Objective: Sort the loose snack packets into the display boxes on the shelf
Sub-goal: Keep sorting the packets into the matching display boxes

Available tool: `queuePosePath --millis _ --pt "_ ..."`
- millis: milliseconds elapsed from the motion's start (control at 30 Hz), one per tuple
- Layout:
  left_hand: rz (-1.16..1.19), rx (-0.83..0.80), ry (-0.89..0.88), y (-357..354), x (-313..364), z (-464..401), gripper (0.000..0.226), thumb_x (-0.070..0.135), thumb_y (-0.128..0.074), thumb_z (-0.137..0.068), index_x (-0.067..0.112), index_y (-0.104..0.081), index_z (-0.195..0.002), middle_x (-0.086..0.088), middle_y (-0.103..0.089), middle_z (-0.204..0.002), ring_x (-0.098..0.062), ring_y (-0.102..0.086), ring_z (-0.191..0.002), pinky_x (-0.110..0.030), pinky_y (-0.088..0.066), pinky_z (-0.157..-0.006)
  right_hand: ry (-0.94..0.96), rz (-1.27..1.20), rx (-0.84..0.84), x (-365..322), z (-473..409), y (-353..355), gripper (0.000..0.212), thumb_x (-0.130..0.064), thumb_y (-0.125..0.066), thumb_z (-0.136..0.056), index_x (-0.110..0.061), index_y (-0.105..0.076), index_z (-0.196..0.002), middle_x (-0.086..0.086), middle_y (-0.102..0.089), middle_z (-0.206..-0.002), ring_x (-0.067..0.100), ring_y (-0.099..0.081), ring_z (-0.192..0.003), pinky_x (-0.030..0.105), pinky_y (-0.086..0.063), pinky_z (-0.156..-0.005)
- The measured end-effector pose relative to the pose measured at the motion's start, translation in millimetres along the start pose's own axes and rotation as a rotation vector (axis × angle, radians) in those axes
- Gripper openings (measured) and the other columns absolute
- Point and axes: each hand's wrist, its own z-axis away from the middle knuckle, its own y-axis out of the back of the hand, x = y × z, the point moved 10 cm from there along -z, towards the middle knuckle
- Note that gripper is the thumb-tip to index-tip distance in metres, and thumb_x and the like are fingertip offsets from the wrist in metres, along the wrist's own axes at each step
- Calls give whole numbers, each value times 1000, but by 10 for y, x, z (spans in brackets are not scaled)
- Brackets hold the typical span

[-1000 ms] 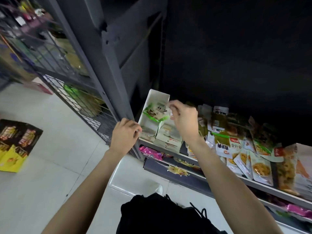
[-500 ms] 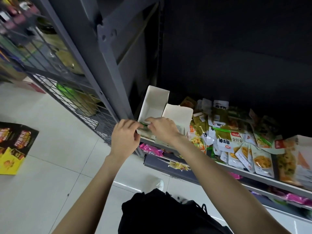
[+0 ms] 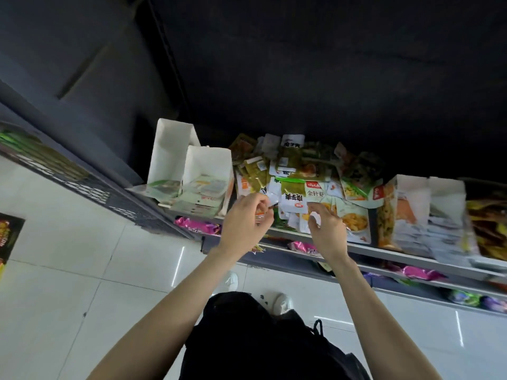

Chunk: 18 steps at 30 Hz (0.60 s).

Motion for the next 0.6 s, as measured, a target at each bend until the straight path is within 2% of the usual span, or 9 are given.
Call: queuePosePath --millis 67,133,200,300,400,467,533,600 --pt "-84 -141 105 -476 -72 -90 23 31 -59 -88 19 -57 -107 8 -63 -97 -11 -58 -92 -27 -50 -70 -55 165 -119 408 -23 -107 44 -10 -57 -90 -15 -50 -134 9 -51 -137 30 -43 -128 42 -40 -105" --pt "-351 -218 4 -846 5 -186 32 28 -58 -87 19 -53 -117 2 -60 -112 -17 -53 -105 -29 -46 -78 -86 267 -252 671 -47 -214 55 -16 -55 -93 -19 -35 -144 8 -30 -152 31 -21 -141 44 -21 -116" --pt "-593 -287 -103 -1154 74 -273 41 25 -60 -86 20 -49 -125 -1 -53 -123 -22 -47 -115 -33 -42 -89 -85 290 -328 786 -87 -286 59 -19 -53 -94 -22 -27 -147 5 -20 -155 30 -14 -143 44 -17 -118" --pt "-740 -318 -127 -1384 76 -415 47 22 -66 -82 18 -49 -126 -1 -49 -127 -23 -43 -118 -36 -39 -95 -80 294 -387 841 -124 -371 58 -21 -52 -94 -22 -28 -146 4 -19 -155 31 -14 -142 43 -20 -116" --pt "-716 -251 -161 -1395 73 -522 23 15 -64 -82 15 -65 -105 -1 -61 -116 -23 -51 -109 -37 -43 -88 -89 283 -396 860 -165 -373 56 -24 -52 -94 -21 -30 -145 6 -22 -152 31 -17 -140 41 -23 -115" --pt "-644 -164 -198 -1297 100 -550 8 19 -63 -82 17 -66 -89 2 -67 -101 -21 -55 -99 -35 -45 -82 -74 251 -410 848 -187 -346 57 -27 -53 -94 -21 -30 -145 8 -28 -150 31 -23 -139 42 -25 -114" --pt "-508 -95 -254 -1156 230 -536 5 20 -63 -83 16 -63 -86 3 -67 -94 -21 -58 -94 -35 -46 -80 -51 143 -372 794 -214 -234 62 -28 -56 -92 -21 -27 -146 8 -34 -147 31 -31 -135 44 -31 -110" --pt "-359 -37 -292 -949 449 -521 7 19 -66 -85 15 -60 -86 4 -68 -88 -17 -62 -85 -30 -47 -74 46 23 -229 621 -264 32 67 -27 -62 -89 -20 -28 -146 9 -41 -143 31 -38 -131 45 -37 -106"
